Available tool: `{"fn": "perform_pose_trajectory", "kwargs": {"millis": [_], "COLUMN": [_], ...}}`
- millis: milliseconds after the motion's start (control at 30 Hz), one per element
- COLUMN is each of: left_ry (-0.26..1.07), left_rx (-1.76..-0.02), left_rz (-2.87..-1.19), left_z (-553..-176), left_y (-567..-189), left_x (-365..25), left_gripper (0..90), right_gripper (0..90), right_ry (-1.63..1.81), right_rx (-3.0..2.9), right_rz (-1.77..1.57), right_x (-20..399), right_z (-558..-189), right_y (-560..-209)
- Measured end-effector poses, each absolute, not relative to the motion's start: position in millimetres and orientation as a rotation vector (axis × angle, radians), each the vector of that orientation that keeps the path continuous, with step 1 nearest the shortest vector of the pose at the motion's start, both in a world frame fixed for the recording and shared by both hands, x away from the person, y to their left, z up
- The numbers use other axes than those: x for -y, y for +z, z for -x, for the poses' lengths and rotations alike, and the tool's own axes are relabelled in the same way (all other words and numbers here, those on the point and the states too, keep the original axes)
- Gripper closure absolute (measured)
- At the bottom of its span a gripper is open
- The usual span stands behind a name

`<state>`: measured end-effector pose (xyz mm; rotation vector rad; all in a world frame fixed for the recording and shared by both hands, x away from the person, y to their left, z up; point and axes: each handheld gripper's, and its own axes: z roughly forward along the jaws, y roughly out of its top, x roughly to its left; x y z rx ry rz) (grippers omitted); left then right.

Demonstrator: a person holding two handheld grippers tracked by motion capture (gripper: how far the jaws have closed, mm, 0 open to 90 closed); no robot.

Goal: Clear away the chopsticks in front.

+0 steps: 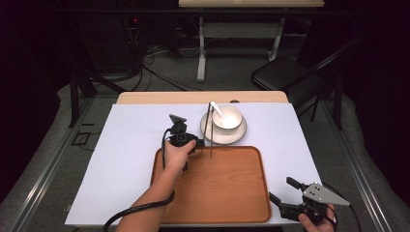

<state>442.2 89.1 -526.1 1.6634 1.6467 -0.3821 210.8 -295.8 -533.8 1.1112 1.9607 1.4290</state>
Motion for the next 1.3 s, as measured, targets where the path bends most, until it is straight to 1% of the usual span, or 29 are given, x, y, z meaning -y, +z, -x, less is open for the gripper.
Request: {"fn": "perform_pose_trajectory", "kwargs": {"millis": [233, 300, 500, 600, 633, 667, 700, 733, 767, 900, 933, 967, 1067, 1100, 1133, 1233, 1300], "left_ry": [-0.363, -0.334, -0.313, -0.294, -0.294, -0.288, -0.288, -0.288, -0.288, -0.285, -0.277, -0.277, -0.232, -0.232, -0.213, -0.200, -0.193], "left_rx": [-1.646, -1.654, -1.646, -1.638, -1.638, -1.638, -1.638, -1.638, -1.638, -1.631, -1.628, -1.628, -1.636, -1.636, -1.642, -1.656, -1.668], "left_rz": [-1.629, -1.621, -1.623, -1.611, -1.611, -1.611, -1.611, -1.610, -1.610, -1.598, -1.604, -1.604, -1.641, -1.641, -1.660, -1.679, -1.693], "left_z": [-433.4, -427.2, -411.7, -394.5, -394.5, -383.7, -383.7, -374.9, -374.9, -354.7, -344.6, -344.6, -324.0, -324.0, -313.7, -304.0, -290.7], "left_y": [-522.5, -520.3, -516.1, -514.0, -514.0, -514.0, -514.0, -513.9, -513.9, -513.6, -512.2, -512.2, -511.7, -511.7, -513.1, -514.8, -518.0], "left_x": [-108.4, -116.8, -130.5, -143.6, -143.6, -151.3, -151.3, -157.3, -157.3, -169.0, -173.3, -173.3, -178.7, -178.7, -181.3, -183.3, -185.4], "left_gripper": [85.6, 85.6, 85.6, 85.6, 85.6, 85.6, 85.6, 85.6, 85.6, 85.6, 85.6, 85.6, 85.6, 85.6, 85.6, 85.6, 85.6], "right_gripper": [15.0, 14.9, 14.9, 14.9, 14.9, 14.9, 14.9, 15.0, 15.0, 15.0, 15.0, 15.0, 15.0, 15.0, 15.0, 15.0, 15.0], "right_ry": [1.429, 1.428, 1.429, 1.434, 1.434, 1.436, 1.436, 1.436, 1.436, 1.437, 1.437, 1.437, 1.435, 1.435, 1.435, 1.436, 1.436], "right_rx": [-1.961, -1.962, -1.963, -1.963, -1.963, -1.963, -1.963, -1.965, -1.965, -1.964, -1.963, -1.963, -1.962, -1.961, -1.961, -1.961, -1.960], "right_rz": [-1.114, -1.114, -1.118, -1.121, -1.121, -1.121, -1.121, -1.125, -1.125, -1.126, -1.127, -1.127, -1.128, -1.128, -1.129, -1.134, -1.133], "right_x": [295.7, 295.4, 295.3, 295.8, 295.8, 296.0, 296.0, 296.2, 296.2, 296.0, 295.9, 295.9, 295.7, 295.7, 295.8, 295.9, 295.9], "right_z": [-211.0, -211.0, -211.3, -211.3, -211.3, -211.5, -211.5, -211.9, -211.9, -211.8, -211.8, -211.8, -211.8, -211.8, -211.7, -211.7, -211.8], "right_y": [-533.8, -533.7, -533.8, -533.8, -533.8, -533.9, -533.9, -534.1, -534.1, -534.0, -533.9, -533.9, -533.9, -533.9, -533.9, -534.0, -534.0]}}
